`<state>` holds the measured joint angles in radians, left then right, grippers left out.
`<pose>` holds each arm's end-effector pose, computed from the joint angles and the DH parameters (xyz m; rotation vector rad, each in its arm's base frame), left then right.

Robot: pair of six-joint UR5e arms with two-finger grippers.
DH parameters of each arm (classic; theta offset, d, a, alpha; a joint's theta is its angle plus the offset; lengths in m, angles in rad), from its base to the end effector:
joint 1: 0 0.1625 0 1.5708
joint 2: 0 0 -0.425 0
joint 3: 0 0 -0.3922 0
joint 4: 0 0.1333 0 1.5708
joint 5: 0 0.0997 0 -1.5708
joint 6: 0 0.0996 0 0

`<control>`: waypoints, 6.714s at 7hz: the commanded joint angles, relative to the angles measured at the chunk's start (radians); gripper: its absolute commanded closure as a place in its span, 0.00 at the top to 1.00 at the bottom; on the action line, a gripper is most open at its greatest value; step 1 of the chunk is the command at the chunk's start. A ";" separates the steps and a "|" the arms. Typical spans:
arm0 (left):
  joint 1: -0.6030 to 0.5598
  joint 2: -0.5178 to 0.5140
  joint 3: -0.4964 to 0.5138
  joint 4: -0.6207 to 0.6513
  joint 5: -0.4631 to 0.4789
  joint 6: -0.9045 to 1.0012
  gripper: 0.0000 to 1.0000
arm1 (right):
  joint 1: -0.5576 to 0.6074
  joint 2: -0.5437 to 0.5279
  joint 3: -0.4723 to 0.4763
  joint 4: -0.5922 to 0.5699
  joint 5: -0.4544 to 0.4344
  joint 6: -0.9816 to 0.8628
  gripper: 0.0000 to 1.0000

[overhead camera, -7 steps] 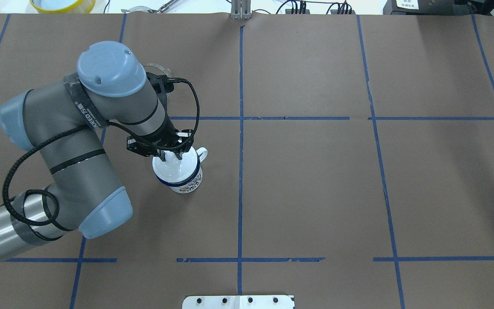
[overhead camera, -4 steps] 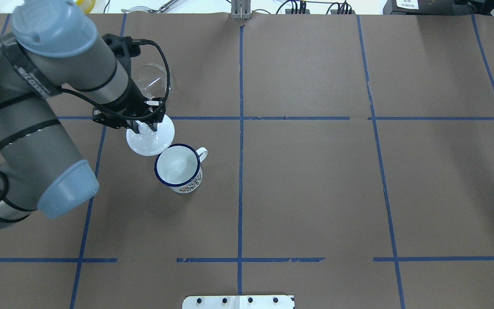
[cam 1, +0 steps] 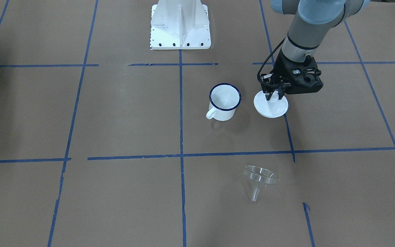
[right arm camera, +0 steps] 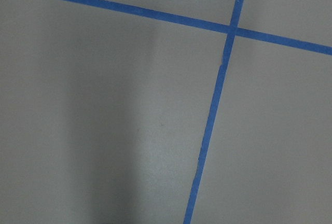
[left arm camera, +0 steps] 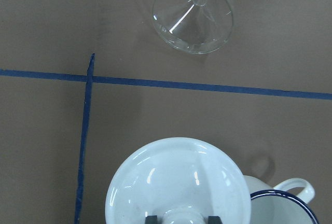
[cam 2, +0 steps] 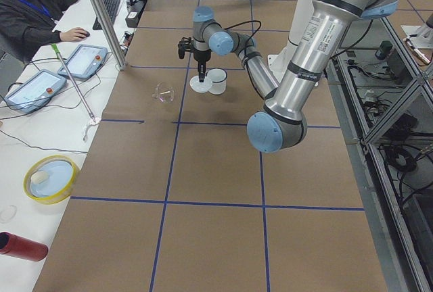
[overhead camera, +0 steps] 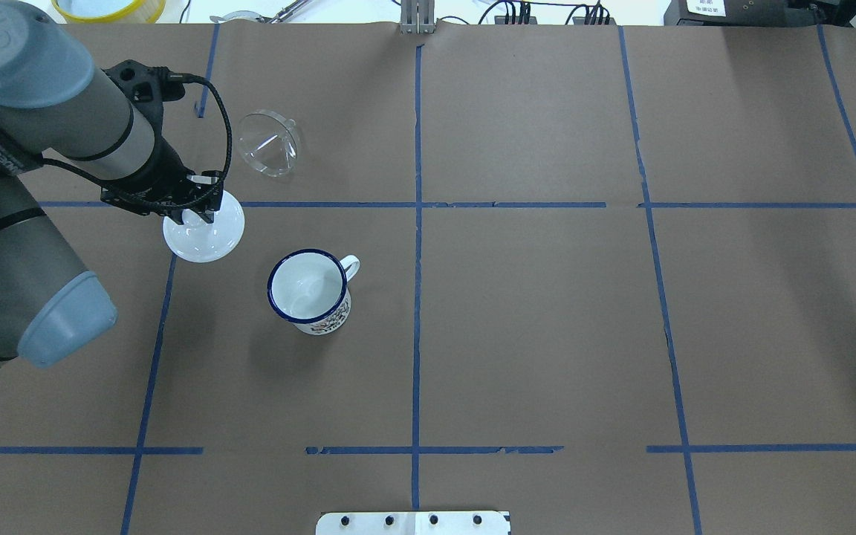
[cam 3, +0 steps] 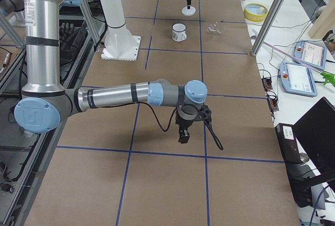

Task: Place funnel on cup
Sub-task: 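Lift the lid off the mug and carry it beside the mug, then lower the lid onto the table and open the left gripper, then move the left gripper up to the glass funnel, then close the left gripper on the funnel stem and lift it, then carry the funnel over the open mug with the left gripper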

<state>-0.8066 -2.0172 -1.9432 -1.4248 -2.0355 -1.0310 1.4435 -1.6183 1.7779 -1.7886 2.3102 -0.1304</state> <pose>0.3407 -0.4836 0.2669 0.0623 0.7945 -0.0962 0.0070 -0.4669 0.6040 -0.0545 -0.7409 -0.2243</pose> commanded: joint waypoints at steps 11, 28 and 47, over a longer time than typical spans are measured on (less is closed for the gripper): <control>0.055 0.052 0.233 -0.250 0.005 0.009 0.75 | 0.000 0.000 0.000 0.000 0.000 0.000 1.00; 0.012 -0.184 0.584 -0.753 0.319 -0.928 1.00 | 0.000 0.000 0.000 0.000 0.000 0.000 1.00; -0.002 -0.329 0.050 0.237 -0.002 -0.365 0.00 | 0.000 0.000 0.000 0.000 0.000 0.000 1.00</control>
<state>-0.8718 -2.2998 -1.8926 -1.2959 -2.0447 -1.4587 1.4435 -1.6184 1.7779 -1.7886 2.3102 -0.1304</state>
